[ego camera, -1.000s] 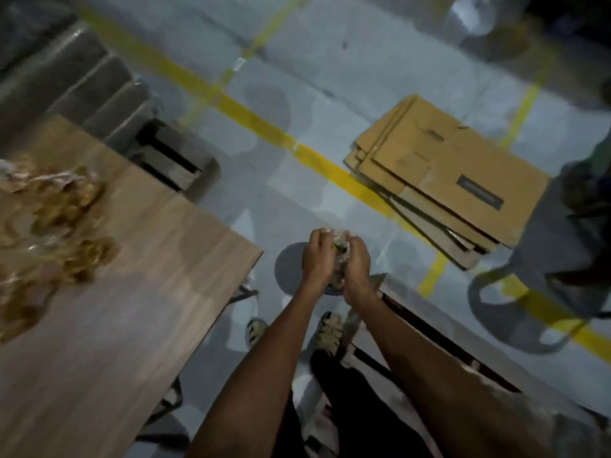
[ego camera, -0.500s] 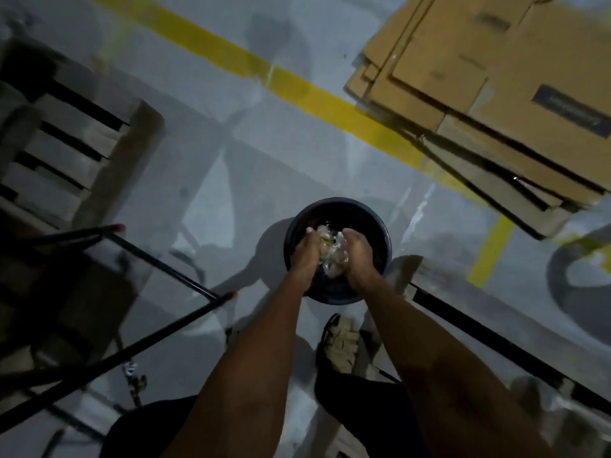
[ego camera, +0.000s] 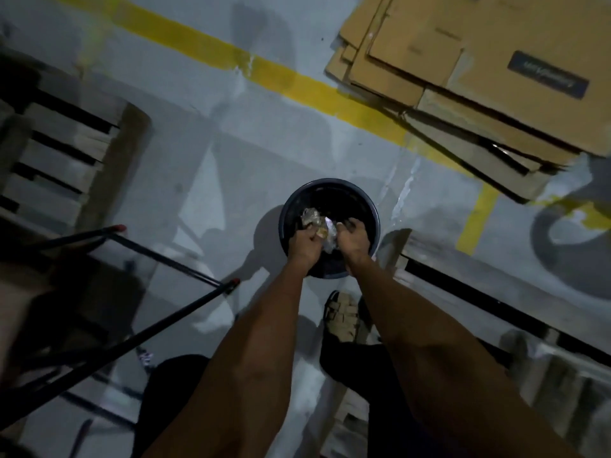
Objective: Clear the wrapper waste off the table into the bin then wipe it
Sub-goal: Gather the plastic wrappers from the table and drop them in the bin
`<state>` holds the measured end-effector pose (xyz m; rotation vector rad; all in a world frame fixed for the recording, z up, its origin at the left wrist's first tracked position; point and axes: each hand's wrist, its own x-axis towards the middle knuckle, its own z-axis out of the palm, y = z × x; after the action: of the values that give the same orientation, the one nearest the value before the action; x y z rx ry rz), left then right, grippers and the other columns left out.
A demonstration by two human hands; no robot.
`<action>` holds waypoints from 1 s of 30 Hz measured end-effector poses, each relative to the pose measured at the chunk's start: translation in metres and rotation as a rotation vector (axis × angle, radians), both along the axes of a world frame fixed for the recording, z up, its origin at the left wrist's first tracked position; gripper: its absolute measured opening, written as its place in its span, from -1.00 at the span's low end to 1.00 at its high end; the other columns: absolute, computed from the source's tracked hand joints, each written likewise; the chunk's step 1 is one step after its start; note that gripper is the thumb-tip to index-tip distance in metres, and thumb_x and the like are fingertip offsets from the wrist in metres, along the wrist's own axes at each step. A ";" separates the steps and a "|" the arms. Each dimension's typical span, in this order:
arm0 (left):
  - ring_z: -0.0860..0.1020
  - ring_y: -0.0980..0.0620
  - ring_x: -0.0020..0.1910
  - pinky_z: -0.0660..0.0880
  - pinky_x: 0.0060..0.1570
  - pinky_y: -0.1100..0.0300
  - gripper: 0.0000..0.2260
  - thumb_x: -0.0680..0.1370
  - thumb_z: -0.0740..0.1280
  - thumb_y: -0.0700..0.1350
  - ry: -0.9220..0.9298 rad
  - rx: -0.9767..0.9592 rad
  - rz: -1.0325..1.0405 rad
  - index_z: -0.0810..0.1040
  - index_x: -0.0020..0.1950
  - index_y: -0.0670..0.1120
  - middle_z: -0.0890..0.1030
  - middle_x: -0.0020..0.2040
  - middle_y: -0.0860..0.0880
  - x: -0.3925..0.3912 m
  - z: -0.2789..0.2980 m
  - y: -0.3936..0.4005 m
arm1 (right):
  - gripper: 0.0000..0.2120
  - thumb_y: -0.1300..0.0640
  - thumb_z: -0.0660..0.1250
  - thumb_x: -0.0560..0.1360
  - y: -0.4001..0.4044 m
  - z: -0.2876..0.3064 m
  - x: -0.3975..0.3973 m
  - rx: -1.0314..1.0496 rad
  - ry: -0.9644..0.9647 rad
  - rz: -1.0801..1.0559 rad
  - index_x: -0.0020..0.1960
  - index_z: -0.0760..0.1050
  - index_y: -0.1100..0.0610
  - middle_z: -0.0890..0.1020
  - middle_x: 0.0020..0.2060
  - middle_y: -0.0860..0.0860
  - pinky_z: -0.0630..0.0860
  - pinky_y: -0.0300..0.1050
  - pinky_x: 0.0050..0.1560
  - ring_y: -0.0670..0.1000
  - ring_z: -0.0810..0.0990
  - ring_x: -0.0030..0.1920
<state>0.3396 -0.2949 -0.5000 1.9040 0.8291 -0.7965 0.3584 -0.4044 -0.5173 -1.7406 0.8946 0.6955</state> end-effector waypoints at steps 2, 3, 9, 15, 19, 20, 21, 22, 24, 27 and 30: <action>0.56 -0.19 0.28 0.38 0.16 0.25 -0.72 0.66 0.27 -0.18 0.000 -0.018 -0.017 0.61 0.33 -0.18 0.62 0.30 -0.20 -0.011 0.053 -0.003 | -0.59 0.10 0.31 0.62 0.003 0.049 -0.011 -0.013 0.002 -0.008 0.45 0.43 0.14 0.61 0.28 0.14 0.52 -0.03 0.23 0.16 0.58 0.23; 0.57 -0.19 0.27 0.42 0.19 0.21 -0.73 0.66 0.27 -0.18 -0.009 -0.021 -0.022 0.62 0.32 -0.18 0.63 0.29 -0.21 -0.018 0.082 -0.004 | -0.61 0.10 0.30 0.62 0.005 0.074 -0.017 -0.016 0.004 -0.013 0.43 0.44 0.11 0.61 0.25 0.12 0.55 0.05 0.26 0.17 0.59 0.22; 0.60 -0.18 0.18 0.55 0.21 0.02 -0.75 0.66 0.25 -0.19 -0.160 -0.028 0.006 0.66 0.25 -0.18 0.66 0.22 -0.18 -0.061 0.267 -0.001 | -0.76 0.15 0.28 0.62 0.022 0.246 -0.054 0.064 -0.036 -0.099 0.28 0.51 0.07 0.63 0.18 0.13 0.59 0.17 0.25 0.16 0.62 0.15; 0.58 0.06 0.02 0.42 -0.18 0.51 -0.78 0.66 0.27 -0.21 -0.391 0.029 0.242 0.66 0.22 -0.20 0.70 0.14 -0.14 -0.114 0.404 0.023 | -0.84 0.08 0.27 0.54 0.054 0.379 -0.089 0.137 -0.209 -0.029 0.10 0.51 -0.08 0.68 0.06 0.14 0.64 0.21 0.14 0.20 0.67 0.04; 0.66 0.00 0.01 0.60 0.12 0.09 -0.81 0.64 0.29 -0.18 -0.564 0.042 0.461 0.70 0.10 -0.16 0.72 0.05 -0.08 -0.153 0.465 0.058 | -0.75 0.12 0.28 0.53 0.095 0.459 -0.121 0.185 -0.373 0.152 0.20 0.53 0.04 0.66 0.07 0.11 0.62 0.08 0.11 0.06 0.65 -0.04; 0.67 -0.02 0.01 0.60 0.12 0.06 -0.81 0.63 0.29 -0.19 -0.609 0.050 0.513 0.71 0.09 -0.17 0.73 0.04 -0.09 -0.163 0.478 0.069 | -0.74 0.15 0.29 0.52 0.108 0.473 -0.129 0.211 -0.405 0.187 0.20 0.54 0.03 0.67 0.05 0.10 0.62 0.05 0.08 0.04 0.65 -0.06; 0.68 -0.04 0.01 0.61 0.11 0.04 -0.81 0.63 0.30 -0.21 -0.662 0.059 0.565 0.71 0.09 -0.18 0.73 0.03 -0.10 -0.172 0.490 0.079 | -0.73 0.13 0.29 0.48 0.120 0.486 -0.136 0.229 -0.441 0.220 0.17 0.54 -0.03 0.68 0.03 0.09 0.63 0.07 0.07 0.06 0.67 -0.06; 0.68 -0.04 -0.01 0.62 0.08 0.03 -0.82 0.62 0.31 -0.23 -0.718 0.070 0.622 0.71 0.08 -0.21 0.73 0.01 -0.12 -0.181 0.502 0.090 | -0.73 0.10 0.28 0.44 0.134 0.494 -0.142 0.232 -0.470 0.264 0.11 0.53 -0.12 0.70 0.00 0.08 0.65 0.10 0.07 0.09 0.69 -0.04; 0.69 -0.02 -0.08 0.64 0.03 0.06 -0.85 0.62 0.32 -0.26 -0.804 0.100 0.733 0.70 0.02 -0.24 0.73 -0.07 -0.13 -0.199 0.517 0.115 | -0.76 0.10 0.27 0.44 0.164 0.508 -0.153 0.256 -0.526 0.366 0.05 0.52 -0.15 0.71 0.00 0.07 0.66 0.11 0.04 0.10 0.71 -0.03; 0.69 -0.09 -0.07 0.62 0.04 0.01 -0.86 0.62 0.33 -0.26 -0.820 0.155 0.894 0.70 0.02 -0.22 0.73 -0.09 -0.17 -0.227 0.525 0.156 | -0.76 0.23 0.26 0.54 0.209 0.531 -0.170 0.343 -0.550 0.441 0.10 0.51 -0.06 0.71 0.02 0.11 0.62 0.02 -0.05 0.06 0.72 -0.14; 0.69 -0.11 -0.08 0.62 0.07 -0.07 -0.84 0.60 0.34 -0.16 -0.823 0.217 0.971 0.70 -0.11 -0.07 0.74 -0.13 -0.12 -0.260 0.524 0.196 | -0.76 0.24 0.25 0.55 0.251 0.541 -0.189 0.387 -0.550 0.480 0.12 0.51 -0.03 0.70 0.02 0.09 0.58 -0.01 -0.11 0.05 0.69 -0.20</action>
<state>0.0798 -0.0990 0.0236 1.4907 1.1295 0.6445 0.1689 -0.1536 0.0235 -1.6686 -0.0416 0.5940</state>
